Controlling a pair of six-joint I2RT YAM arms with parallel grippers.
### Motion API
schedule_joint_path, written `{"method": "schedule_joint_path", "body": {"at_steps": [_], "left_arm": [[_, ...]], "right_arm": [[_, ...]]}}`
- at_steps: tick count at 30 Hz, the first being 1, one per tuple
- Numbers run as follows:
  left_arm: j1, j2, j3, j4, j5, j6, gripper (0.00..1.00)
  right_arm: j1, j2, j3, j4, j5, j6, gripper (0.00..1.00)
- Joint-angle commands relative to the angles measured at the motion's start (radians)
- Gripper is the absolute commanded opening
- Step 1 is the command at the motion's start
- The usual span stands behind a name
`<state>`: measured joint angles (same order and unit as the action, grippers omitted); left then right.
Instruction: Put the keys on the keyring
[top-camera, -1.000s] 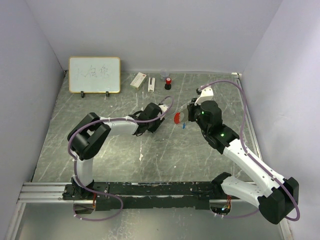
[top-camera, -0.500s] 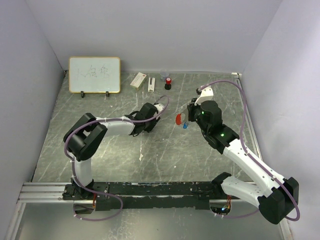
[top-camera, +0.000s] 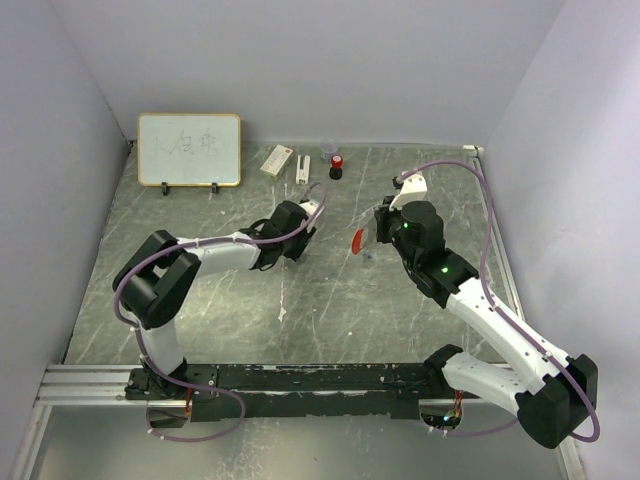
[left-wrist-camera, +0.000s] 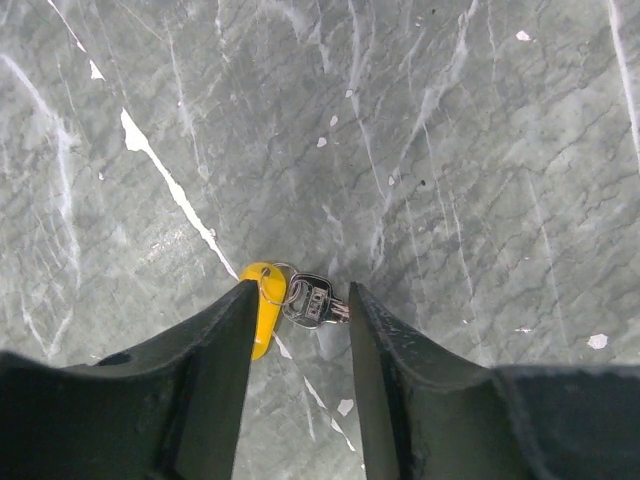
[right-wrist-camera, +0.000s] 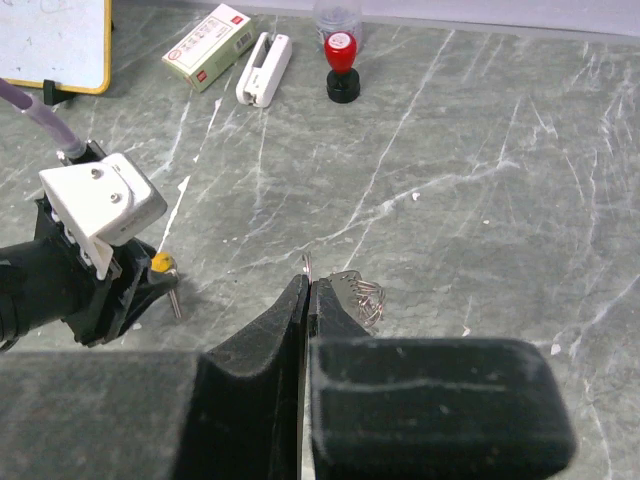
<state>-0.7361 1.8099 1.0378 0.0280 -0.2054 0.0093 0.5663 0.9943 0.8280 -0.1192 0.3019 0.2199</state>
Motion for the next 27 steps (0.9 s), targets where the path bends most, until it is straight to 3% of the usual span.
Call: {"method": "schedule_joint_path", "body": {"at_steps": [1,5,27], "left_arm": [[0.041,-0.016,-0.012,0.032,0.1,-0.074,0.49],[0.074,-0.009,-0.018,0.051,0.147,-0.119,0.43],[0.092,0.081,0.027,-0.005,0.158,-0.138,0.44]], "right_arm": [[-0.006,-0.017,-0.007,0.033,0.008,-0.008,0.0],[-0.006,-0.018,-0.009,0.03,0.011,-0.01,0.0],[-0.006,-0.016,-0.012,0.032,0.011,-0.01,0.0]]}}
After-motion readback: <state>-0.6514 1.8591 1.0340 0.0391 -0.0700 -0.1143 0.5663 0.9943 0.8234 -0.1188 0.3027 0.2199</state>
